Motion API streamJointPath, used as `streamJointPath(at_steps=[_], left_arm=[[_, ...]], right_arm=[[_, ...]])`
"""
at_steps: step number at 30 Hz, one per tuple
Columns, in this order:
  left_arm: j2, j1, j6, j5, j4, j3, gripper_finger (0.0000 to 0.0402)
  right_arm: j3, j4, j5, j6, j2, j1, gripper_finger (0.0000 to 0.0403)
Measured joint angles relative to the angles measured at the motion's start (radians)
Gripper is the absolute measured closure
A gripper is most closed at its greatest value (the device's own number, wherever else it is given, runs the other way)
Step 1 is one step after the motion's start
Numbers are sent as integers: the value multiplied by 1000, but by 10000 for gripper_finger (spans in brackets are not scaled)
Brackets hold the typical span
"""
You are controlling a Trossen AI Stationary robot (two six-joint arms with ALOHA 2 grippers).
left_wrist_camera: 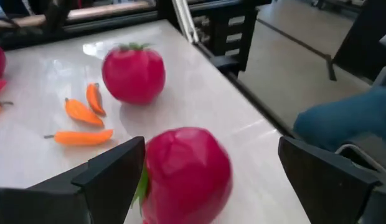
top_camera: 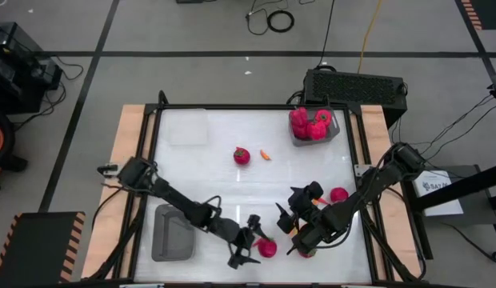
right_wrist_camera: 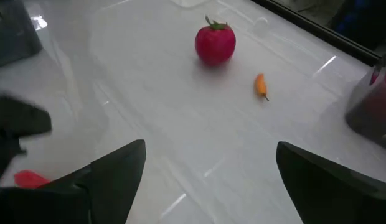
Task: Sort produce into baskets
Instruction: Put the red tomato into the transparent bin
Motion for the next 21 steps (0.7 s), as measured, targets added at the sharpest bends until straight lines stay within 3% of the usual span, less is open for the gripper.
streamJointPath(at_steps=[17, 21], left_arm=[[68, 13, 5, -34, -20, 57, 27], [83, 17, 4, 23, -16, 58, 27]], right_arm=[[0, 39, -32, 17, 0, 9, 51], [0, 49, -24, 16, 0, 9, 51]])
